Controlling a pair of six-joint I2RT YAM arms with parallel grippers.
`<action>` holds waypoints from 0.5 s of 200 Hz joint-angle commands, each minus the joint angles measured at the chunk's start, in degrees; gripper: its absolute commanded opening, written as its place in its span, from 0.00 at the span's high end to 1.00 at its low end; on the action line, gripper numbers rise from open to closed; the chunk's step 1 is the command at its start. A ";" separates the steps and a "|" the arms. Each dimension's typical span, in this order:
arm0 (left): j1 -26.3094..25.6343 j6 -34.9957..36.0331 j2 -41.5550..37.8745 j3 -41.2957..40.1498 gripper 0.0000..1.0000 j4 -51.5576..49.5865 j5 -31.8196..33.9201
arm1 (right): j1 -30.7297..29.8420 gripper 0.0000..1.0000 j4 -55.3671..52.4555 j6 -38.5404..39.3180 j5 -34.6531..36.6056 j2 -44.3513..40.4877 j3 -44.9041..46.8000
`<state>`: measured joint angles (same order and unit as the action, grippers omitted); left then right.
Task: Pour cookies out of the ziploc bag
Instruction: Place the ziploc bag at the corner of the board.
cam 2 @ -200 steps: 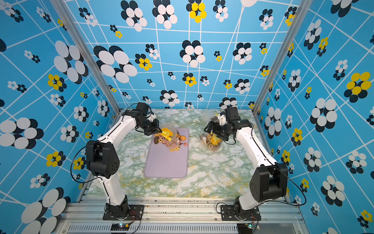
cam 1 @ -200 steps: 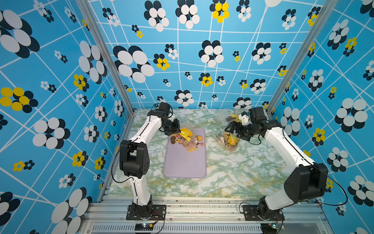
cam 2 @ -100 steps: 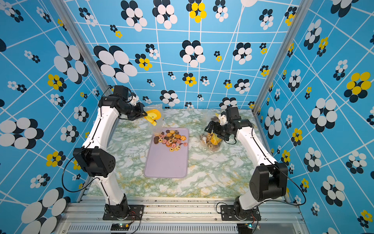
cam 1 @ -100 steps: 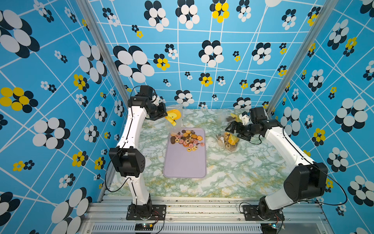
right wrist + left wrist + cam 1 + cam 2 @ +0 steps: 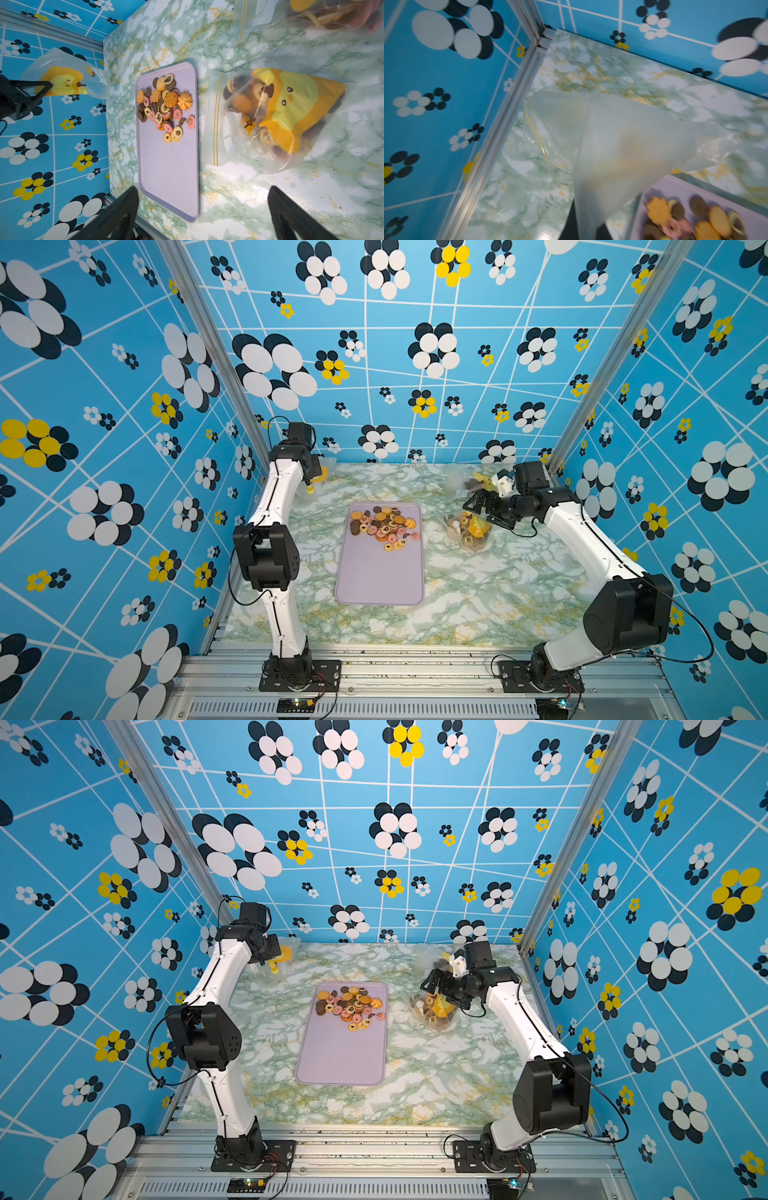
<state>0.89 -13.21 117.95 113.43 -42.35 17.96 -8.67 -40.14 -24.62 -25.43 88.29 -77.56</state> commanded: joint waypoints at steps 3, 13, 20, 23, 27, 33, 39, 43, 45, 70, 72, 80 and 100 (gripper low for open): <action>-1.22 7.09 4.51 -5.09 1.00 16.00 17.46 | 0.52 0.01 -0.16 0.19 0.24 -3.60 1.87; -1.76 9.03 6.16 -6.19 1.00 19.34 19.90 | 0.71 0.01 -0.66 0.35 0.57 -4.41 2.59; -2.14 10.54 7.55 -7.01 1.00 21.52 21.68 | 0.91 0.01 -1.16 0.49 0.81 -4.85 3.05; -2.20 11.11 8.03 -7.31 1.00 22.24 22.07 | 1.06 0.01 -1.31 0.53 0.98 -5.09 3.29; -2.28 11.56 8.66 -7.70 1.00 23.01 22.33 | 1.17 0.01 -1.55 0.61 1.17 -5.49 3.56; -2.38 11.65 9.54 -7.95 1.00 23.37 22.59 | 1.31 0.01 -1.80 0.67 1.30 -5.99 4.05; -2.40 11.44 10.21 -8.23 1.00 23.41 22.93 | 1.50 0.01 -2.02 0.78 1.55 -6.55 4.52; -2.45 11.25 10.67 -8.62 1.00 23.56 23.01 | 1.54 0.01 -2.27 0.91 1.84 -6.87 4.86; -2.44 11.16 10.84 -8.80 1.00 23.74 23.05 | 1.55 0.01 -2.48 0.96 2.04 -7.05 4.94; -2.64 9.19 11.29 -11.69 0.95 23.56 21.71 | 1.55 0.01 -4.49 1.86 4.28 -8.83 6.20; -2.69 8.96 11.19 -11.97 0.94 23.55 21.62 | 1.55 0.01 -4.61 1.92 4.43 -8.95 6.30; -2.82 8.30 10.52 -13.09 0.89 23.59 20.84 | 1.55 0.01 -4.77 1.95 4.98 -9.49 6.79; -3.50 7.58 8.14 -16.55 0.74 24.65 18.85 | 1.55 0.01 -5.01 2.25 6.53 -10.33 7.99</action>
<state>-1.87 -4.75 129.32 100.38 -20.12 36.93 -7.35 -42.74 -23.94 -21.91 79.72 -71.29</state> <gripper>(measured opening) 0.167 0.991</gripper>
